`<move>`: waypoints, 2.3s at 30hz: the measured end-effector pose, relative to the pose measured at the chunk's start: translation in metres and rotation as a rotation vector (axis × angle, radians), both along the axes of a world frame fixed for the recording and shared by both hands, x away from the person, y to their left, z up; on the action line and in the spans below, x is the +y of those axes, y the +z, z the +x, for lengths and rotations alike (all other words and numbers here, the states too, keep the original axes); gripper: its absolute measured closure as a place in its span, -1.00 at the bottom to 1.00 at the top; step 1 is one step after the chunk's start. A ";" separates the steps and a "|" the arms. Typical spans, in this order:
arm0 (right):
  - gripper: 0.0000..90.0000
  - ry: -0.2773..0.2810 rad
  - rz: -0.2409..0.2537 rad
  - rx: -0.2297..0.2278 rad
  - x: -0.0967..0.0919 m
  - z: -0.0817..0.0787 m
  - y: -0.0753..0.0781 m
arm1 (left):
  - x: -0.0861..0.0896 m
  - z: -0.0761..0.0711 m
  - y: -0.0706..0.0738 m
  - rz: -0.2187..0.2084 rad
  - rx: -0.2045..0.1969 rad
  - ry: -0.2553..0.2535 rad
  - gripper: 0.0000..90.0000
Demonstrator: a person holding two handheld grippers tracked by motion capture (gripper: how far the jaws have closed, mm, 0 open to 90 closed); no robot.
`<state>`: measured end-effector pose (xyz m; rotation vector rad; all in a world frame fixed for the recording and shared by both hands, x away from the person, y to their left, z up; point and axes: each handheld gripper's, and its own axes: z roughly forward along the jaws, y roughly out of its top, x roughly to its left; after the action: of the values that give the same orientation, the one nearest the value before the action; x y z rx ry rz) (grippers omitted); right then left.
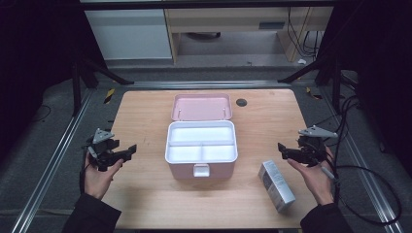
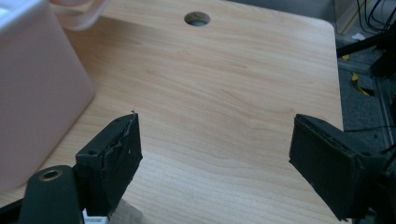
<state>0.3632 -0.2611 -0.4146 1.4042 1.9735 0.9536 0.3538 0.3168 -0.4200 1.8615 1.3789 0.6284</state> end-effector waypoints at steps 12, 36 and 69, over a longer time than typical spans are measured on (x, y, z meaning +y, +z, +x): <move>-0.60 0.085 0.003 0.039 0.020 -0.019 0.017 | -0.008 -0.006 -0.007 0.029 0.023 -0.024 -0.40; -0.36 0.147 -0.062 0.257 0.052 -0.049 -0.014 | -0.015 -0.001 -0.009 0.039 0.036 -0.045 -0.40; 0.22 0.120 -0.115 0.423 0.048 -0.046 -0.036 | -0.021 0.003 -0.017 0.066 0.075 -0.071 -0.39</move>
<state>0.3170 -0.2131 -0.4502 1.5299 2.4004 0.6131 0.3566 0.2955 -0.4368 1.9958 1.3473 0.5803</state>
